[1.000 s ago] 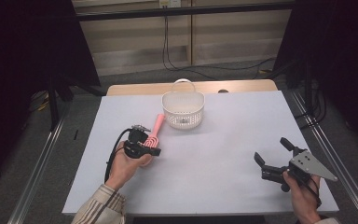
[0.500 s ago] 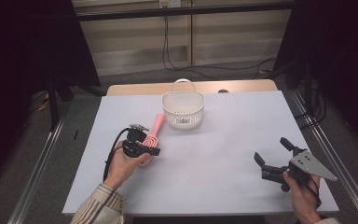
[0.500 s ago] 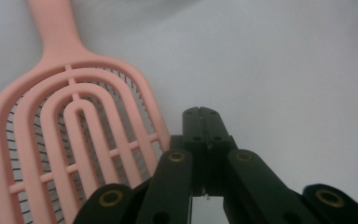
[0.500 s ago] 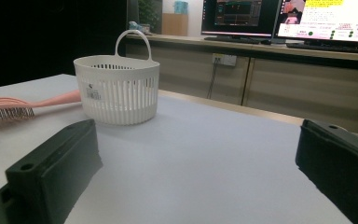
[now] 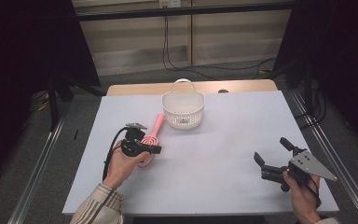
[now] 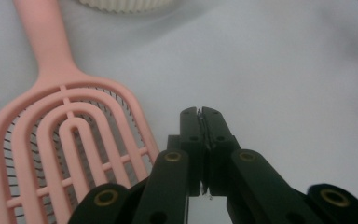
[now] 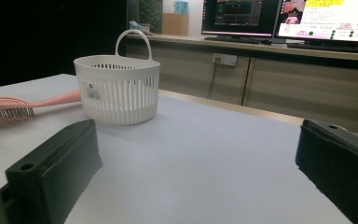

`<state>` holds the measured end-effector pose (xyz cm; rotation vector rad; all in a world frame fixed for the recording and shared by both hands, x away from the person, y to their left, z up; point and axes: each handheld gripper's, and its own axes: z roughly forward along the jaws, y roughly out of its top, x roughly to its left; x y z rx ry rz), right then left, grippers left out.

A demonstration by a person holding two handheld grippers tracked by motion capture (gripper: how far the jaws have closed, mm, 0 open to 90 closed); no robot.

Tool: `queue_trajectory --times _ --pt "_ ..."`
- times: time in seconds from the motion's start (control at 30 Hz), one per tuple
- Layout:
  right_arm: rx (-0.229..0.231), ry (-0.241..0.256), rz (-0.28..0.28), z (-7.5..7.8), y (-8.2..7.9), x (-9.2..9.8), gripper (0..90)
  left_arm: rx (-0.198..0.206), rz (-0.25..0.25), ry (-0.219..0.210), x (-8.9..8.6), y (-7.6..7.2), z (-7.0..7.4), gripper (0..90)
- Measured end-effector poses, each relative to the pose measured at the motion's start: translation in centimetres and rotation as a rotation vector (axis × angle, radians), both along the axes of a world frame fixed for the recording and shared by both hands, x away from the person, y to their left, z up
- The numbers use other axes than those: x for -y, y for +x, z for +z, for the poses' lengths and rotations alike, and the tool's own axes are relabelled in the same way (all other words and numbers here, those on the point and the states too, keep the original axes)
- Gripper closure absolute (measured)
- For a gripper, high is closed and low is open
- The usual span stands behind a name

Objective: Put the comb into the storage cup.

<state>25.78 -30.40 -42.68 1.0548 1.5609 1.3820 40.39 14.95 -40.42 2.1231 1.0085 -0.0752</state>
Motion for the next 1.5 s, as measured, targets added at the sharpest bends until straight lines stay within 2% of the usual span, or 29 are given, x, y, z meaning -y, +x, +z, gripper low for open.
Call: queue_trajectory --times 0.27,0.33,0.5,0.6,0.7,0.8,0.97,1.07,1.2,1.27,1.33,1.4,1.5 --pt "0.001 -0.001 0.0 0.0 0.0 0.0 0.0 0.013 0.024 -0.024 -0.8 0.1 0.4 81.0" --pt "0.0 -0.003 0.0 0.0 0.0 0.0 0.0 0.021 0.027 -0.033 -1.0 0.2 0.5 75.7" --pt "0.002 -0.002 0.001 0.0 0.0 0.0 0.0 0.041 0.046 -0.04 -1.4 0.2 0.9 69.4" --pt "0.002 -0.002 0.0 0.0 0.0 0.0 0.0 0.058 0.053 -0.036 -1.6 0.2 1.1 61.8" --pt "0.002 -0.002 0.002 0.0 0.0 0.0 0.0 0.08 0.054 -0.021 -1.6 0.1 1.2 54.7" --pt "0.002 -0.003 0.0 0.0 0.0 0.0 0.0 0.095 0.056 0.002 -1.6 0.1 1.4 43.5" --pt "0.001 -0.002 0.002 0.0 -0.1 0.0 0.0 0.104 0.094 0.027 -2.2 0.4 1.6 26.3" --pt "0.002 -0.001 0.003 0.0 -0.1 0.0 0.0 0.108 0.118 0.031 -2.4 0.5 1.6 20.2" --pt "0.002 -0.002 0.003 0.0 0.0 0.0 0.0 0.119 0.121 0.07 -2.7 0.6 1.8 14.6" --pt "-0.001 -0.002 0.004 0.0 -0.1 0.0 0.0 0.112 0.123 0.061 -2.7 0.6 1.8 14.5" --pt "0.0 -0.002 0.005 0.0 -0.1 0.0 0.0 0.123 0.129 0.083 -2.7 0.6 1.7 12.6" --pt "-0.001 -0.002 0.005 0.0 -0.1 0.0 0.0 0.105 0.122 0.087 -2.7 0.8 1.6 8.7" --pt "0.002 -0.003 0.002 0.0 -0.1 0.0 0.0 0.101 0.125 0.109 -2.7 0.8 1.4 8.0"
